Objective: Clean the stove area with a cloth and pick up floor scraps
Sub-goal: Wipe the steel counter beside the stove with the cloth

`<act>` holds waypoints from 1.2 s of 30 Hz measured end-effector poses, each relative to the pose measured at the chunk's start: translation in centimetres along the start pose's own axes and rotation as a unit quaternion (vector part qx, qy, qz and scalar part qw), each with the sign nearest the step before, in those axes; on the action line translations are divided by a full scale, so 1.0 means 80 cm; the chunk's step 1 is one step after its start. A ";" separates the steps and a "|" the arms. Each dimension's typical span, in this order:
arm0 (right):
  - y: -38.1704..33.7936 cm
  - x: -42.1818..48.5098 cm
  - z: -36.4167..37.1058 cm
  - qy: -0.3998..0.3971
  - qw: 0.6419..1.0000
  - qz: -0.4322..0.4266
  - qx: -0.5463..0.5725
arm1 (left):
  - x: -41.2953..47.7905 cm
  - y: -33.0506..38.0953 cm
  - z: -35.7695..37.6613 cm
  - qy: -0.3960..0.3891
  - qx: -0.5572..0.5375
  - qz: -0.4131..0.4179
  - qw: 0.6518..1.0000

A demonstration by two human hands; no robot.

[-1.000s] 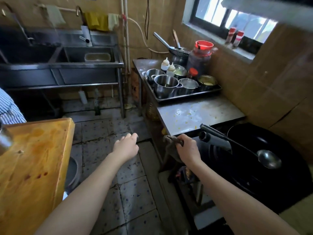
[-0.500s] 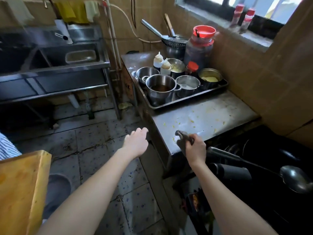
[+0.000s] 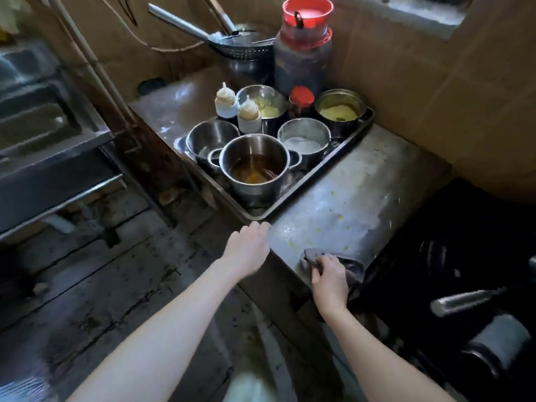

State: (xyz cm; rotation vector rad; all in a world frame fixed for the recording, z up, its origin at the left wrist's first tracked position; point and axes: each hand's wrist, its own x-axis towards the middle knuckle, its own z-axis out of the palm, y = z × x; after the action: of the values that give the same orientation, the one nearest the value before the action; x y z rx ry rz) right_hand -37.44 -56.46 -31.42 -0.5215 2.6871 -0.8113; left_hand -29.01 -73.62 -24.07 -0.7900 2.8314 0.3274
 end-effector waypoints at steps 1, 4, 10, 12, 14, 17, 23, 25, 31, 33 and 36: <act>-0.001 0.000 0.006 -0.005 1.000 0.012 -0.021 | 0.011 -0.011 -0.001 -0.008 0.005 0.018 1.000; -0.003 -0.006 0.009 0.008 0.999 0.022 -0.035 | 0.037 -0.037 0.002 -0.012 0.027 0.079 0.996; -0.003 -0.019 0.006 0.043 0.992 0.075 -0.089 | 0.061 -0.053 0.009 -0.014 0.032 0.188 0.982; -0.005 -0.018 0.012 0.037 0.994 0.072 -0.079 | 0.064 -0.054 0.011 -0.014 0.030 0.215 0.976; -0.010 -0.015 0.018 0.024 0.994 0.058 -0.094 | 0.066 -0.055 0.016 -0.019 0.041 0.239 0.970; -0.018 -0.004 0.027 0.005 0.990 0.018 -0.137 | 0.065 -0.055 0.023 -0.037 0.066 0.263 0.962; -0.040 0.030 0.040 0.004 0.986 -0.052 -0.161 | 0.068 -0.055 0.041 -0.070 0.109 0.285 0.950; -0.046 0.046 0.042 0.014 0.986 -0.069 -0.154 | 0.070 -0.056 0.045 -0.080 0.109 0.283 0.950; -0.045 0.111 0.028 0.033 0.991 -0.023 -0.126 | 0.081 -0.056 0.045 -0.085 0.066 0.280 0.954; -0.040 0.135 0.017 0.041 0.990 -0.009 -0.132 | 0.085 -0.052 0.042 -0.074 0.063 0.285 0.954; -0.031 0.169 0.001 0.054 0.989 0.025 -0.136 | 0.088 -0.048 0.041 -0.069 0.070 0.288 0.953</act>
State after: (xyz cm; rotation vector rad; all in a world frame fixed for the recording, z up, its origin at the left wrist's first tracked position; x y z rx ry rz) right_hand -48.89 -64.05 -32.28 -0.4803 2.9188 -0.4739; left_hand -32.52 -79.43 -29.50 0.1009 2.8492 0.2390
